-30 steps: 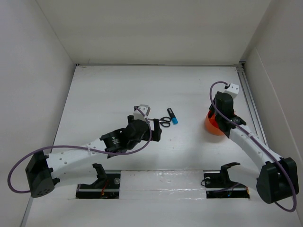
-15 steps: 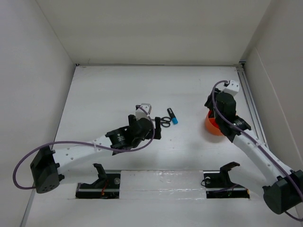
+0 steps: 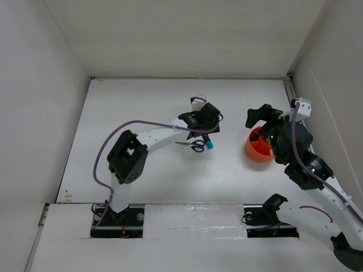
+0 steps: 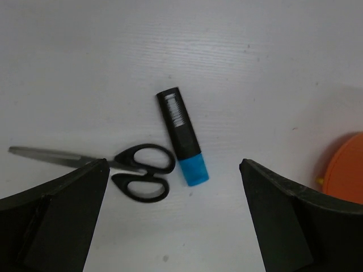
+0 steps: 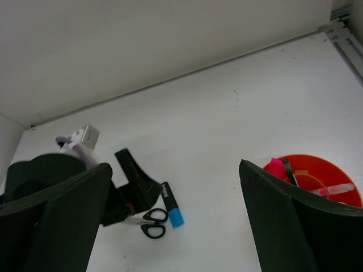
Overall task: Sort the stationery into containers
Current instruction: Pick up the pen from the center of the board.
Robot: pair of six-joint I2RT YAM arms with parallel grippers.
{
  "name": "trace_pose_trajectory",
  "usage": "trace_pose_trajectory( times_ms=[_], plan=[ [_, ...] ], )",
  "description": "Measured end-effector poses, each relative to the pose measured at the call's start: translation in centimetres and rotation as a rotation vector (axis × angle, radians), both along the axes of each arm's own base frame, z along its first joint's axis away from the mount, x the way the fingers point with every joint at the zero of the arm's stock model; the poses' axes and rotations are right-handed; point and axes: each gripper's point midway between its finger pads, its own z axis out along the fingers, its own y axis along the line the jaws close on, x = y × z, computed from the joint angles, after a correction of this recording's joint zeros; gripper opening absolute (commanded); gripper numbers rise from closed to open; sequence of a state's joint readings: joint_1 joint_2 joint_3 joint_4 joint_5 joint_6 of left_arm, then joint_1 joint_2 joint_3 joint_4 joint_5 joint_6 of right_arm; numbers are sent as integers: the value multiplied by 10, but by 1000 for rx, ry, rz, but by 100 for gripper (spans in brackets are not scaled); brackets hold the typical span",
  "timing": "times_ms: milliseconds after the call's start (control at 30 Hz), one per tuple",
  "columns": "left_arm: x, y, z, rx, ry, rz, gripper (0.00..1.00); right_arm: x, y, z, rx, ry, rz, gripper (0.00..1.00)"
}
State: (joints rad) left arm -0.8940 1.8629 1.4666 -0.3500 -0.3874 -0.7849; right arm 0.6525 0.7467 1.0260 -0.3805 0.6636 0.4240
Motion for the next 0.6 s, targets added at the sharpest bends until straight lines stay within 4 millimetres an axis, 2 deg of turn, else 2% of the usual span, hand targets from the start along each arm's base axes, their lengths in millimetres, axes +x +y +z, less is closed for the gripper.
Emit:
trace_pose_trajectory(
  times_ms=[100,200,333,467,600],
  plan=[
    [24,-30,-15,7,34,18,100,-8,-7,-4,-5,16,-12,100],
    [32,-42,-37,29,74,31,100,-18,-10,-3,19,5,1,100],
    [23,-33,-65,85,147,53,100,-35,-14,0,71,-36,48,100],
    [23,-26,-69,86,175,81,100,-45,-12,9,88,-73,102,100],
    [32,-24,-70,82,185,107,100,-41,-2,2,72,-47,133,100]
  ],
)
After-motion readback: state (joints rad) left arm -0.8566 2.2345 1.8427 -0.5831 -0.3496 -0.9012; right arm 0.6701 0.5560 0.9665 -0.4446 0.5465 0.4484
